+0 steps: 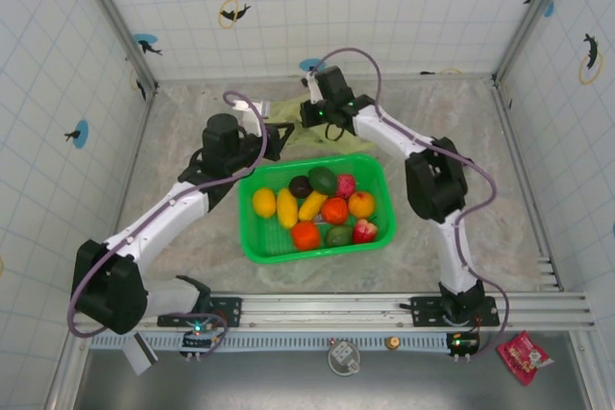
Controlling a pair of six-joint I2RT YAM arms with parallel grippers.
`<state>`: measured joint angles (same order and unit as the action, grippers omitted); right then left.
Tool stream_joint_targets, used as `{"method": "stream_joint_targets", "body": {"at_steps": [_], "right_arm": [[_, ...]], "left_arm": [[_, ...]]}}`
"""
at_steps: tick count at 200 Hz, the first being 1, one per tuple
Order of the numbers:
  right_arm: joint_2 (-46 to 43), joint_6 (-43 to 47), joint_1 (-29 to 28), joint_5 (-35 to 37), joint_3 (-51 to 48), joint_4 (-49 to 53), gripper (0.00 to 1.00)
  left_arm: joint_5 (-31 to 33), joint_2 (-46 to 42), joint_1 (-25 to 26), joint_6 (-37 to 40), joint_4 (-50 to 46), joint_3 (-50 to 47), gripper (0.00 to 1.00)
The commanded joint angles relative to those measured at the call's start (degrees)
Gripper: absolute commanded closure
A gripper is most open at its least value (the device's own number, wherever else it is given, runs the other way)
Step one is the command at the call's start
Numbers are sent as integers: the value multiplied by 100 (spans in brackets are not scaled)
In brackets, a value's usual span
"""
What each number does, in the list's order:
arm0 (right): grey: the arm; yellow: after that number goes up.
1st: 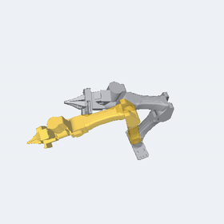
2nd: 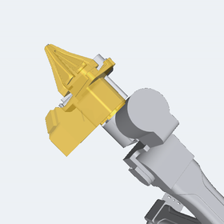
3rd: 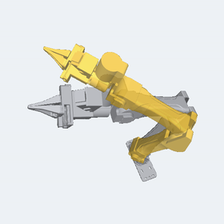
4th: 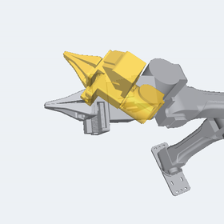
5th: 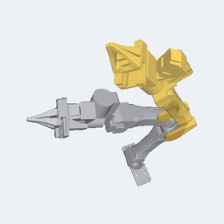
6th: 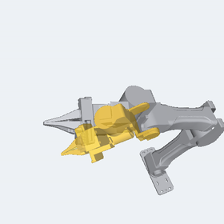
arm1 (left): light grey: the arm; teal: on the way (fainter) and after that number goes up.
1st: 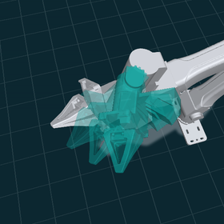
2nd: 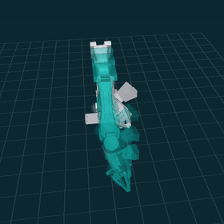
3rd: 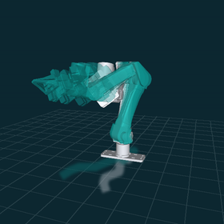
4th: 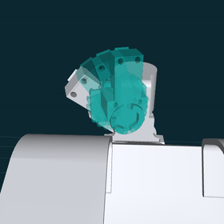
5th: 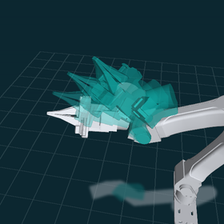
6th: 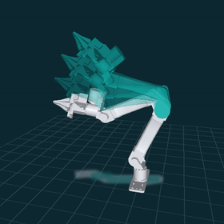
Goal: Place the fake fruits into the plastic bag and tie a complex knot
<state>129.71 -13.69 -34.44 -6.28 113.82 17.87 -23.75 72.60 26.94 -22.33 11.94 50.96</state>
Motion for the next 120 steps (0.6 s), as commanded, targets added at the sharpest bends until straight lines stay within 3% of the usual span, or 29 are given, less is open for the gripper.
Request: {"method": "stream_joint_targets", "body": {"at_steps": [1, 21, 37, 57, 78, 98, 120], "right_arm": [[436, 15, 74, 1583, 1156, 517, 100], [193, 245, 122, 2772, 974, -159, 96], [-210, 453, 177, 3056, 523, -818, 92], [-262, 390, 343, 2432, 658, -755, 88], [-324, 446, 376, 1944, 648, -510, 87], [-668, 326, 376, 1250, 60, -619, 77], [-1182, 110, 380, 494, -885, -908, 64]], "left_arm": [[-530, -238, -48, 225, -274, 284, 100], [-658, -463, -49, 264, -446, 183, 100], [-900, -595, -48, 312, -612, 128, 100], [-1182, -507, -48, 484, -1036, 273, 100], [-967, -437, -48, 623, -1279, 402, 100], [-570, -370, -87, 639, -1307, 455, 100], [-594, -94, -190, 618, -1263, 688, 100]]}}
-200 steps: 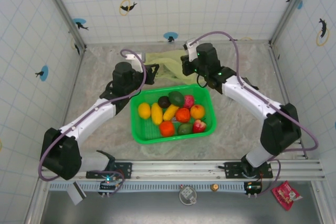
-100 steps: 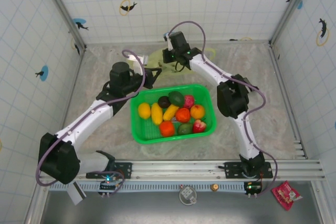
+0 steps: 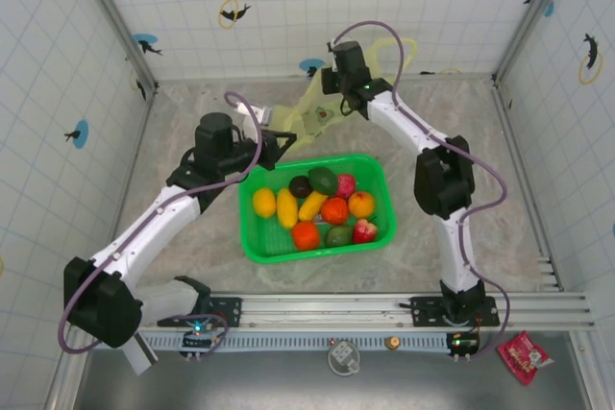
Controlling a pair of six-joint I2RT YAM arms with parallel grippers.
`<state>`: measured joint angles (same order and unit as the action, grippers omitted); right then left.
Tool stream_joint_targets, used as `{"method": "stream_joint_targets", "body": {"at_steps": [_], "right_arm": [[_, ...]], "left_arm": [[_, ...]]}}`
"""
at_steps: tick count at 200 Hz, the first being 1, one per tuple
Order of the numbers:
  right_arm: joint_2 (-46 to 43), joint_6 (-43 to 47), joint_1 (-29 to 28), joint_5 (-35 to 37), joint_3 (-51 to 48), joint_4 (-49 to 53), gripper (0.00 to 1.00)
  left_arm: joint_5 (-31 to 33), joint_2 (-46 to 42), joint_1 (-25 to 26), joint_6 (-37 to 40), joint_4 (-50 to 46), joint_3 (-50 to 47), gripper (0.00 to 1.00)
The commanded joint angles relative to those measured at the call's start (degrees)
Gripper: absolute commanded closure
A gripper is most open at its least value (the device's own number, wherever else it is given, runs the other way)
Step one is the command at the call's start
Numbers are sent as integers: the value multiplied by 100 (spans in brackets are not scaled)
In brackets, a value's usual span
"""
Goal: Place the fake fruits into the plastic bag and tie a complex knot
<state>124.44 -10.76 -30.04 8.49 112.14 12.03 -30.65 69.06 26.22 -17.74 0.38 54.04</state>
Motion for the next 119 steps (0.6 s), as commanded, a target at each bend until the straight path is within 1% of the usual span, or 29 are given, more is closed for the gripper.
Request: {"method": "stream_joint_targets", "body": {"at_steps": [1, 11, 19, 25, 27, 30, 35, 47, 57, 65, 78, 88, 108, 119], "right_arm": [[-679, -186, -57, -1009, -758, -329, 63], [-922, -207, -56, -1414, -1173, -444, 57], [-1154, -258, -51, -1764, -1572, -641, 49], [-1335, -360, -63, -1868, -1862, -806, 45], [-1394, -399, -67, -1897, -1954, -845, 44], [-1469, -444, -71, -1944, -2097, -897, 41], [-1583, -525, -71, -2039, -2243, -931, 39], [-1874, -567, -72, -2174, -2585, -965, 39], [-2153, -567, -104, -1955, -2896, -1023, 39], [-2290, -530, -124, -1819, -2968, -855, 38], [-2468, -449, -149, -1845, -2995, -566, 39], [-2688, -378, -208, -1675, -3167, -474, 40], [-3267, -206, -413, -1287, -3853, -560, 44], [-3591, -137, -529, -1243, -4301, -675, 44]], "left_arm": [[95, 272, -122, 153, -103, 384, 100], [82, 389, -134, 51, -28, 418, 100], [-7, 477, -134, -68, 98, 419, 100], [-108, 530, -132, -190, 214, 415, 100], [-140, 547, -266, -229, 260, 421, 100], [-201, 569, -305, -273, 315, 417, 100], [-279, 605, -310, -358, 420, 418, 100], [-479, 701, -310, -563, 596, 431, 100], [-605, 768, -310, -705, 710, 409, 100], [-663, 799, -307, -838, 787, 385, 100], [-703, 798, -310, -1004, 897, 315, 100], [-708, 764, -298, -1072, 928, 275, 100], [-658, 633, -299, -1143, 924, 238, 100], [-615, 556, -284, -1191, 920, 104, 100]]}}
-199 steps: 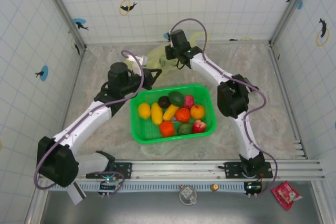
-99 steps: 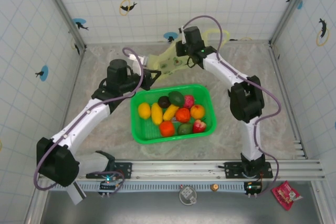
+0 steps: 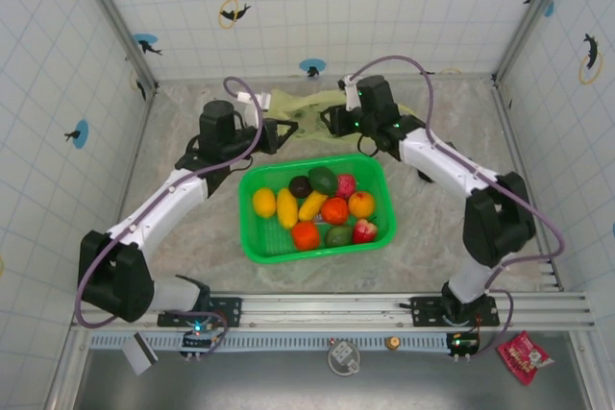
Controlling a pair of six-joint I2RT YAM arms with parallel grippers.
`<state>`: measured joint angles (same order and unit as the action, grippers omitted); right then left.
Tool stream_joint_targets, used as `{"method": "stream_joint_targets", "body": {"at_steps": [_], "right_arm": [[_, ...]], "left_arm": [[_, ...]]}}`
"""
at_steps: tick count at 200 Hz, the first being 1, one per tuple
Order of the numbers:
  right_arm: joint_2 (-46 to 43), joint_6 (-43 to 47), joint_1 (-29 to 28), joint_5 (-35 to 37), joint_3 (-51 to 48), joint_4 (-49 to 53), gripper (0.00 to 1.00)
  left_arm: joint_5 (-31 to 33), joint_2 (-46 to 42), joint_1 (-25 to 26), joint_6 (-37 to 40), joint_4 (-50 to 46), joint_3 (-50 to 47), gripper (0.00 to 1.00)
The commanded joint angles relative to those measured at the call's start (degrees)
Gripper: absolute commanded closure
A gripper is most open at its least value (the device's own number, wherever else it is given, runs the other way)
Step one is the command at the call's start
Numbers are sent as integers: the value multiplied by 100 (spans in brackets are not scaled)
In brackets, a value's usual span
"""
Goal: Place the fake fruits into the plastic bag and tie a complex knot
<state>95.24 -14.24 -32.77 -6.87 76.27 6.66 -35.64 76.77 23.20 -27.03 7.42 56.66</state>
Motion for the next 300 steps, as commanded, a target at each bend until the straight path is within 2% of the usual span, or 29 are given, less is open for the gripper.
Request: {"method": "stream_joint_targets", "body": {"at_steps": [1, 12, 27, 37, 48, 55, 60, 153, 198, 234, 256, 300], "right_arm": [[-698, 206, -264, 293, -756, -155, 44], [-872, 54, -357, 359, -1030, -38, 42], [-804, -43, -427, -62, -961, 576, 38], [-774, 108, -553, -195, -1019, 807, 31], [-770, 242, -774, 53, -1138, 921, 20], [-747, 312, -861, 155, -1189, 991, 18], [-710, 332, -915, 216, -1201, 1046, 12], [473, 701, -1142, 771, -856, 1347, 10], [443, 809, -1203, 873, -1015, 977, 19], [147, 870, -1205, 782, -1190, 845, 41], [-189, 877, -1191, 542, -1338, 776, 47], [-1110, 745, -1064, -97, -1875, 115, 50]], "left_arm": [[-109, -224, 18, -265, 216, -166, 100], [-50, -290, 32, -291, 183, -197, 100], [-22, -329, 61, -293, 130, -183, 100], [0, -338, 71, -277, 94, -151, 100], [4, -346, 72, -272, 67, -151, 100], [5, -347, 74, -264, 60, -135, 100], [5, -349, 71, -266, 58, -129, 100], [75, -393, 71, -131, -298, 97, 100], [112, -391, 73, -83, -403, 182, 100], [115, -400, 71, -69, -443, 219, 100], [145, -426, 73, -66, -478, 229, 100], [154, -487, 71, -10, -574, 196, 100]]}}
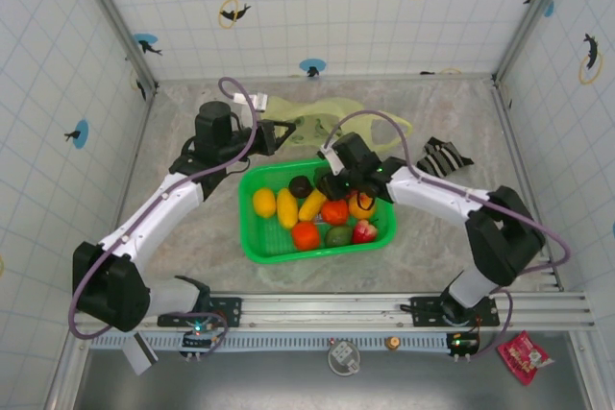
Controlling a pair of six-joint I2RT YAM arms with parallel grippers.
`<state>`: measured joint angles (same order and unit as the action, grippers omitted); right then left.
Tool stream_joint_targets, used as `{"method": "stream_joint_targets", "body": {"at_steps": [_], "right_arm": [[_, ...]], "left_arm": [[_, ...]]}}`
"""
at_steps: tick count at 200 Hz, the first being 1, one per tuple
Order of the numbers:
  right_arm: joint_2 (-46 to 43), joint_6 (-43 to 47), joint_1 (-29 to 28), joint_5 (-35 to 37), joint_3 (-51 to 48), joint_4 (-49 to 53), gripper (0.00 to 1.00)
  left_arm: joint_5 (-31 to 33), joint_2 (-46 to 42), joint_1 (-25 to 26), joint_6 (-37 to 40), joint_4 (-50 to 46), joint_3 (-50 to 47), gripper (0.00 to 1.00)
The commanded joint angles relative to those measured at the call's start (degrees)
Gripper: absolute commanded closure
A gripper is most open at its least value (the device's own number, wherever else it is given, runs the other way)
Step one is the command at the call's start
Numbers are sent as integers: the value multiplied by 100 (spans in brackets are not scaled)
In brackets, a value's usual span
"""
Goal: Place the fake fruits into the plastic bag and tie a complex knot
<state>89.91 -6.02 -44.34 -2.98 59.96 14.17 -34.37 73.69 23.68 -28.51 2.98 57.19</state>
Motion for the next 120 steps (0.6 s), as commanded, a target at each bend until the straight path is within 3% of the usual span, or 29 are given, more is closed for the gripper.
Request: {"method": "stream_joint_targets", "body": {"at_steps": [1, 51, 120], "right_arm": [[-600, -85, 97, -498, -255, -671, 50], [-509, -689, 574, -441, -48, -1351, 53], [1489, -1008, 689, 579, 2229, -1003, 52]], "left_arm": [[27, -179, 22, 146, -131, 143, 100], [-6, -224, 23, 243, -202, 133, 100], [-226, -111, 23, 146, -158, 304, 100]]}}
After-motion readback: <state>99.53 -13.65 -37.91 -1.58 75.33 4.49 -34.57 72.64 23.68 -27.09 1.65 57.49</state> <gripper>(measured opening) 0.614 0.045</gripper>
